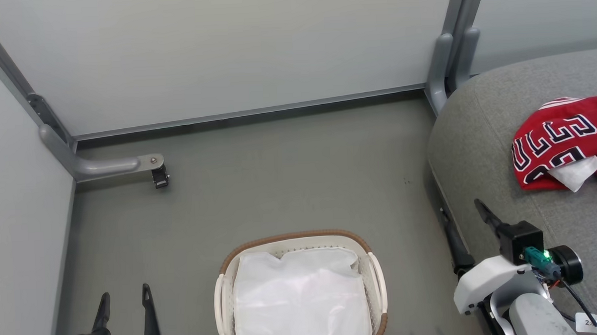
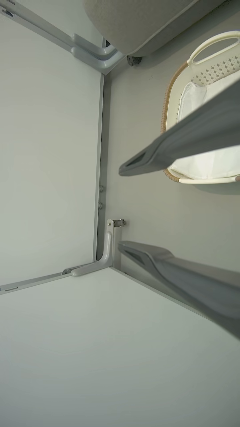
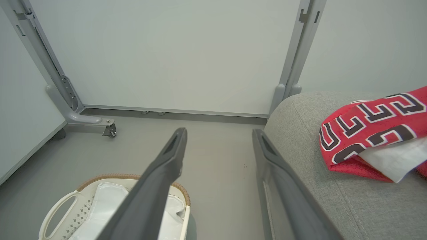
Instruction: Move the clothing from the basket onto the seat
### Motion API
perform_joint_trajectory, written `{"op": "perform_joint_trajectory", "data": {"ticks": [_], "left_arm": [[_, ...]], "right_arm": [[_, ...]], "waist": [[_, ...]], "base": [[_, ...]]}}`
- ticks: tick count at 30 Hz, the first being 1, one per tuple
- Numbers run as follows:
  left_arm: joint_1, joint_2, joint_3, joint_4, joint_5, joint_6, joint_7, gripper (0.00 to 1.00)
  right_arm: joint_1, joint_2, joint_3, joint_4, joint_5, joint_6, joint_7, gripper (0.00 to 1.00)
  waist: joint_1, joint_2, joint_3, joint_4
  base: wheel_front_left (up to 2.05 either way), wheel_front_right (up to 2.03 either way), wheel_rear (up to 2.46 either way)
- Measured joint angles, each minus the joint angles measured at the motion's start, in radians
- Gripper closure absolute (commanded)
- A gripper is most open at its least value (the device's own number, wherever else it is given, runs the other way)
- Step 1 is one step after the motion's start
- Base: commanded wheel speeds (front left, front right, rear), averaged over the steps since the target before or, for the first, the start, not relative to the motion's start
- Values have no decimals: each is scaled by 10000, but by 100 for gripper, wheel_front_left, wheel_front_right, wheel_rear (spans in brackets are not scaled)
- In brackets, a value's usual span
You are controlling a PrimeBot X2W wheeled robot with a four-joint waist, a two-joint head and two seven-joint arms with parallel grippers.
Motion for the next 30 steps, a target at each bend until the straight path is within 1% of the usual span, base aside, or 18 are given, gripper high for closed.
{"op": "perform_joint_trajectory", "data": {"ticks": [4, 7, 8, 14, 30], "left_arm": [[97, -2, 8, 4, -69, -12, 0, 0], [103, 0, 44, 69, -280, -104, 0, 0], [103, -6, 42, 125, -299, -105, 0, 100], [102, -77, -8, 610, -441, -105, 100, 100], [-109, -77, 144, 428, -3381, -242, 849, 100]], "right_arm": [[174, 4, -48, -236, 132, 0, 0, 0], [359, 17, -61, -270, 205, 0, 0, 0], [391, 19, -67, -217, 230, 0, 0, 100], [734, 113, -69, 251, 372, 0, 102, 100], [732, 107, -366, -198, 3490, 0, 848, 100]], "waist": [[0, 0, -62, -10], [0, 0, -81, 12], [0, 0, -86, 19], [0, 0, -91, 20], [0, 1, -103, 29]], "base": [[0, 0, 0], [0, 0, 0], [0, 0, 0], [0, 0, 0], [0, 0, 0]]}}
